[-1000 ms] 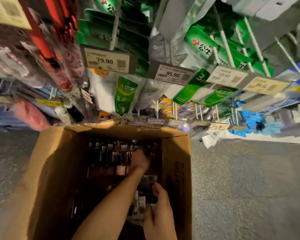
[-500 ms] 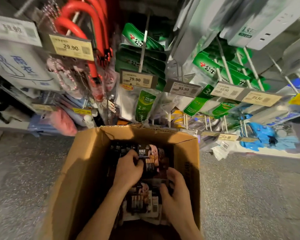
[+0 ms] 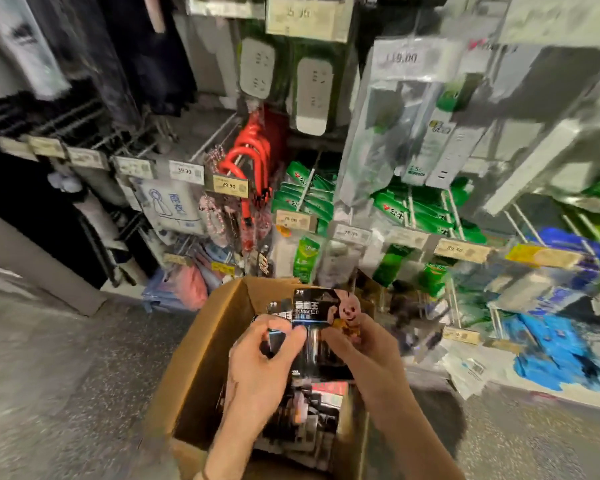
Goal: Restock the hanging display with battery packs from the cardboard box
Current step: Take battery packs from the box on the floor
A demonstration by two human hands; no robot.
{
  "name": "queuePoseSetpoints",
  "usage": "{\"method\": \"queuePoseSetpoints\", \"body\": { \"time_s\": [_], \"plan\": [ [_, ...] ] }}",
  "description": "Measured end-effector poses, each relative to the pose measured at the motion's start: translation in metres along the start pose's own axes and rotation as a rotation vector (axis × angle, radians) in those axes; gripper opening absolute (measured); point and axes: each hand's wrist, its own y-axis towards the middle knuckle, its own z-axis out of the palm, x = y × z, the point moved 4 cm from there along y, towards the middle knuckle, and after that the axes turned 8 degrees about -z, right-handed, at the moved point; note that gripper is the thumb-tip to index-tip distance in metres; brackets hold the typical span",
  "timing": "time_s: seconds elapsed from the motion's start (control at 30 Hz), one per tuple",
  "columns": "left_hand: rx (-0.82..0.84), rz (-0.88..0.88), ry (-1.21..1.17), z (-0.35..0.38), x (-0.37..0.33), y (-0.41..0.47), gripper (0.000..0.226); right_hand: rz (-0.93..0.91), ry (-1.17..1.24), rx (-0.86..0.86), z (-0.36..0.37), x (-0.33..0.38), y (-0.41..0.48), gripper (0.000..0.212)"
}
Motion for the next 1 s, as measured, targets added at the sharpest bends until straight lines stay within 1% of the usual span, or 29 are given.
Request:
{"method": "queuePoseSetpoints", "body": {
  "time_s": [0.03,0.07,0.13,0.17,0.23,0.27,0.33,0.4,0.5,0.6,0.7,0.8,0.9,0.97,1.0],
  "plan": [
    [-0.042,-0.001,-0.033,0.005,-0.01,-0.015,0.011,-0.036,0.035,-0.005,-0.012,0.01,-0.009,0.014],
    [-0.061,-0.007,-0.063,0.01,-0.018,-0.029,0.011,-0.064,0.058,-0.016,-0.024,0.021,-0.019,0.017],
    [-0.073,0.044,-0.074,0.025,-0.036,-0.058,0.015,-0.126,0.082,-0.032,-0.053,0.039,-0.038,0.046],
    [-0.076,0.077,-0.067,0.033,-0.046,-0.074,0.016,-0.158,0.086,-0.05,-0.071,0.047,-0.046,0.048],
    [-0.087,0.132,-0.055,0.053,-0.065,-0.102,0.016,-0.188,0.055,-0.079,-0.109,0.064,-0.064,0.028],
    [-0.107,0.181,-0.047,0.064,-0.074,-0.115,0.017,-0.206,0.049,-0.08,-0.127,0.073,-0.074,0.024],
    [-0.138,0.252,-0.047,0.087,-0.096,-0.14,0.02,-0.236,0.073,-0.092,-0.167,0.087,-0.092,0.026],
    [-0.125,0.289,-0.068,0.113,-0.118,-0.16,0.022,-0.224,0.136,-0.14,-0.21,0.098,-0.107,0.019],
    [-0.095,0.277,-0.128,0.145,-0.146,-0.178,0.027,-0.256,0.179,-0.2,-0.261,0.126,-0.127,0.021],
    [-0.04,0.276,-0.212,0.17,-0.183,-0.188,0.02,-0.315,0.174,-0.235,-0.301,0.16,-0.144,0.02],
    [0.022,0.302,-0.267,0.19,-0.222,-0.195,0.021,-0.387,0.162,-0.264,-0.327,0.195,-0.149,0.017],
    [0.089,0.306,-0.405,0.198,-0.265,-0.199,0.037,-0.468,0.161,-0.291,-0.341,0.23,-0.144,0.016],
    [0.118,0.32,-0.484,0.199,-0.302,-0.188,0.054,-0.541,0.157,-0.29,-0.348,0.26,-0.131,0.016],
    [0.151,0.344,-0.509,0.2,-0.326,-0.177,0.057,-0.583,0.141,-0.298,-0.35,0.276,-0.119,0.015],
    [0.165,0.358,-0.504,0.2,-0.338,-0.171,0.053,-0.599,0.13,-0.299,-0.35,0.283,-0.112,0.015]
  ]
}}
